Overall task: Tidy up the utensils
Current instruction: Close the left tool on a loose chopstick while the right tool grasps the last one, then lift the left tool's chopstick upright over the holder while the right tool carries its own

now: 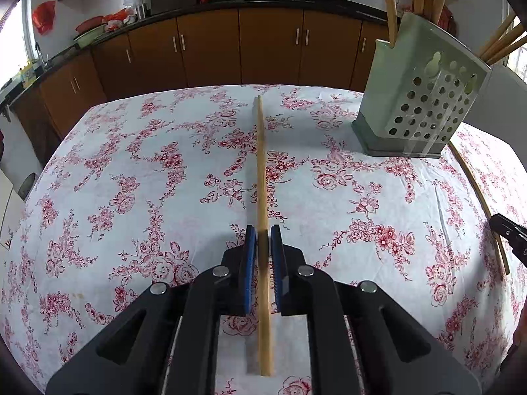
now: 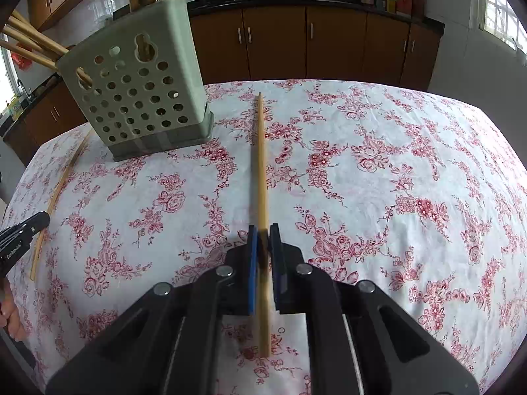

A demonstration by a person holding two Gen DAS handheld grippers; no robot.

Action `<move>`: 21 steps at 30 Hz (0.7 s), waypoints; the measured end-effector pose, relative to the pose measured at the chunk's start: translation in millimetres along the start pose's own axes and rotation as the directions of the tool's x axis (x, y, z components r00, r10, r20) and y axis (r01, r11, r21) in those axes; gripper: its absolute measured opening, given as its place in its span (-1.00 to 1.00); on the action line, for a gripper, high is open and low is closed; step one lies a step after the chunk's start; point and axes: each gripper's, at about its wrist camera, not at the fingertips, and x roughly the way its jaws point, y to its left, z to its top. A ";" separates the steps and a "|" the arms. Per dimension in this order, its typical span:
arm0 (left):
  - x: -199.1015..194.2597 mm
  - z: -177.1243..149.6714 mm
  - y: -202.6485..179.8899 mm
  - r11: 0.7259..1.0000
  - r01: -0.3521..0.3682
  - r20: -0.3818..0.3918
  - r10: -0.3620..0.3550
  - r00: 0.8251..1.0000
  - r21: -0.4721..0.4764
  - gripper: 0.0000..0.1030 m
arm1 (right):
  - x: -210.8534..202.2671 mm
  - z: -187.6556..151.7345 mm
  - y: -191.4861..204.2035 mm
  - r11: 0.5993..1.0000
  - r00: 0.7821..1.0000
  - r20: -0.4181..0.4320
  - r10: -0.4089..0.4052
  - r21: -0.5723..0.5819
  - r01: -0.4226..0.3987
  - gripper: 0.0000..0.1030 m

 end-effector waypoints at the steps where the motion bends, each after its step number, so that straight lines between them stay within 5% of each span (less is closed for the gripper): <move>1: -1.7 -2.0 -2.3 1.000 -0.001 0.000 0.001 1.000 0.001 -0.77 | -0.7 -1.9 -1.9 1.000 1.000 0.003 -0.002 -0.002 0.002 -0.81; 21: -2.6 -3.5 -0.6 0.999 -0.027 -0.002 0.027 1.000 -0.017 -0.76 | -7.0 -6.4 5.8 1.000 1.000 0.017 -0.021 -0.017 0.021 -0.81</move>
